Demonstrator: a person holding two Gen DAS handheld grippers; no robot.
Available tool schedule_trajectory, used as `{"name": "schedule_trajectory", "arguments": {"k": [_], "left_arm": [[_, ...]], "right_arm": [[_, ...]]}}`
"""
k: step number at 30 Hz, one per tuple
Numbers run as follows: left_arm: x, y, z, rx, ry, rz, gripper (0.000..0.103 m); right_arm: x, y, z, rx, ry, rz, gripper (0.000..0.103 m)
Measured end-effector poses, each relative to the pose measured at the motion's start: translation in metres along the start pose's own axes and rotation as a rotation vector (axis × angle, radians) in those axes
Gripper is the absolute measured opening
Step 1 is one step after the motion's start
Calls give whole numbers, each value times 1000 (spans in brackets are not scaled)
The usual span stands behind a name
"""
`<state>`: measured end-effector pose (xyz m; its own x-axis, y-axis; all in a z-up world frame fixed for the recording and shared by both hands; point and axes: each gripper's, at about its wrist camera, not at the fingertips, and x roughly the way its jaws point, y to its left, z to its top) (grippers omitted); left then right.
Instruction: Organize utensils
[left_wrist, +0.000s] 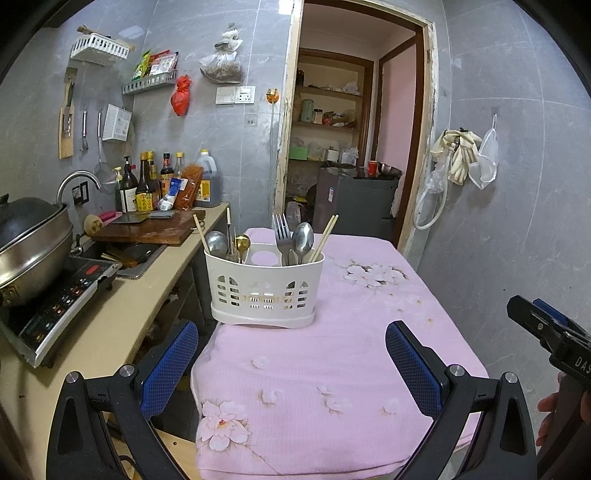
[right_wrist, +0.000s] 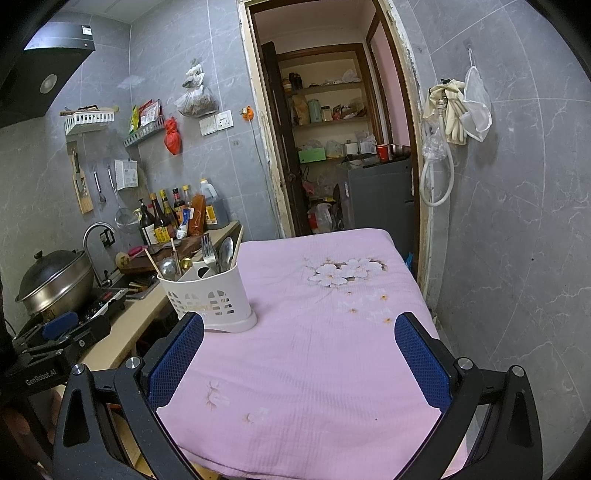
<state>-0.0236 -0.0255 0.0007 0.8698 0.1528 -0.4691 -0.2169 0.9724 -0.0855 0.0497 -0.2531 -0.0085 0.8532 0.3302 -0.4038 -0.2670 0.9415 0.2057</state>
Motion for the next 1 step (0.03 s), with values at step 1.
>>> {"name": "schedule_trajectory", "arguments": {"k": [1], "left_arm": [[1,0,1,-2,2,1,102]], "right_arm": [[1,0,1,0,0,0,102]]}}
